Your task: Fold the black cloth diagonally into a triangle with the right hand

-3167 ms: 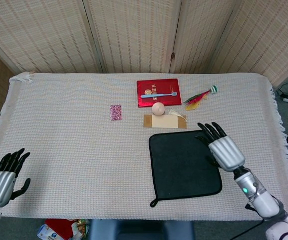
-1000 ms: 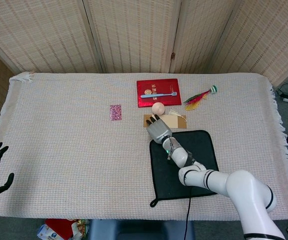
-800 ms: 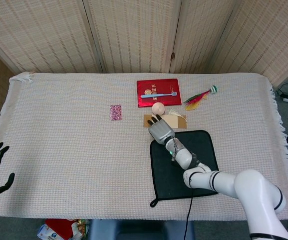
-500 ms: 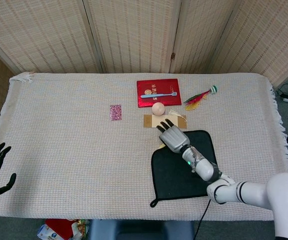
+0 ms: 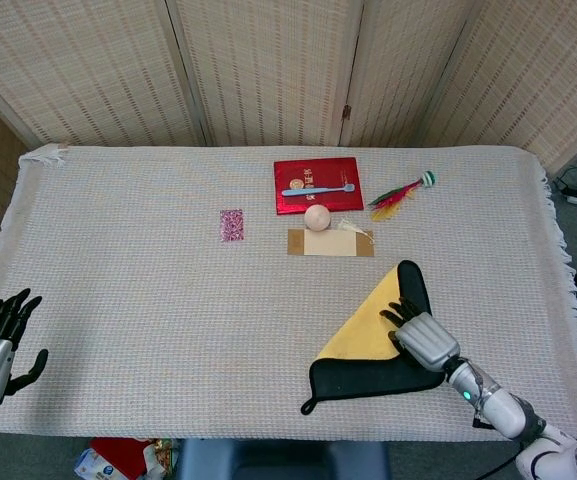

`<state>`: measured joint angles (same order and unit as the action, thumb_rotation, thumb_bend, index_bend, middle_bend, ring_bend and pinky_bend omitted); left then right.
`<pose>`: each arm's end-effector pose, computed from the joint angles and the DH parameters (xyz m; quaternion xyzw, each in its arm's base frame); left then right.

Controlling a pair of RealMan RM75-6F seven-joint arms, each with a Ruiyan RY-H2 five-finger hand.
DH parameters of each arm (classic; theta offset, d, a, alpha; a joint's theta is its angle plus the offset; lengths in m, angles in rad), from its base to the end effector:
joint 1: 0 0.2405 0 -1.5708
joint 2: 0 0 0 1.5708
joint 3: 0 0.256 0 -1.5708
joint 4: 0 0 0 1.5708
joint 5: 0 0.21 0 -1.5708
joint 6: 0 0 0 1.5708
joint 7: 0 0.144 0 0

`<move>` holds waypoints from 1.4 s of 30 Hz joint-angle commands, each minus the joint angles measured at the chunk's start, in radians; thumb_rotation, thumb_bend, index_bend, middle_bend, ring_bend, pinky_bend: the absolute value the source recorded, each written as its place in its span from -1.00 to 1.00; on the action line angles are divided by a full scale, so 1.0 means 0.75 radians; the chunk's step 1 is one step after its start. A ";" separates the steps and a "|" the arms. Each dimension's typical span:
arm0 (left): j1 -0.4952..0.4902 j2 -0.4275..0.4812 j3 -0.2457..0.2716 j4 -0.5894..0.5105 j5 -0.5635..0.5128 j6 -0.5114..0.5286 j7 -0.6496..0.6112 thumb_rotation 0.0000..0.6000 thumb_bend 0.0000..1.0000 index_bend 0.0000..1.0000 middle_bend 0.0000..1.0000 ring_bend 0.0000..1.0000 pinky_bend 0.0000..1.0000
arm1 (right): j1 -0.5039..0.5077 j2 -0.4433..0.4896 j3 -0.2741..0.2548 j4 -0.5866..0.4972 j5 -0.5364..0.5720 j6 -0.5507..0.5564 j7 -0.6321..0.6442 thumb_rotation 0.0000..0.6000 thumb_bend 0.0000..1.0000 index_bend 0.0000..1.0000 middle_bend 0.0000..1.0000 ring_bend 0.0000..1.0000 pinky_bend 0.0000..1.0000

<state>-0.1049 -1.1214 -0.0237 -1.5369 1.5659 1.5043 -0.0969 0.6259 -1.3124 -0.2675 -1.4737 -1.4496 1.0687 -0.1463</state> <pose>-0.3143 0.1828 0.1607 -0.6126 -0.3774 -0.4103 0.5603 -0.2678 -0.2525 0.0269 0.8416 -0.3192 0.2336 0.3676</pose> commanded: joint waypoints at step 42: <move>-0.022 -0.033 0.005 0.026 -0.028 -0.053 0.034 1.00 0.01 -0.85 -0.98 -1.00 -1.00 | -0.343 -0.034 0.028 0.303 -0.291 0.169 0.243 1.00 -0.01 0.39 -0.73 -0.89 -1.00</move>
<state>-0.1218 -1.1465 -0.0197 -1.5171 1.5445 1.4644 -0.0714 0.3719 -1.3412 -0.2488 -1.2444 -1.6679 1.1956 0.0400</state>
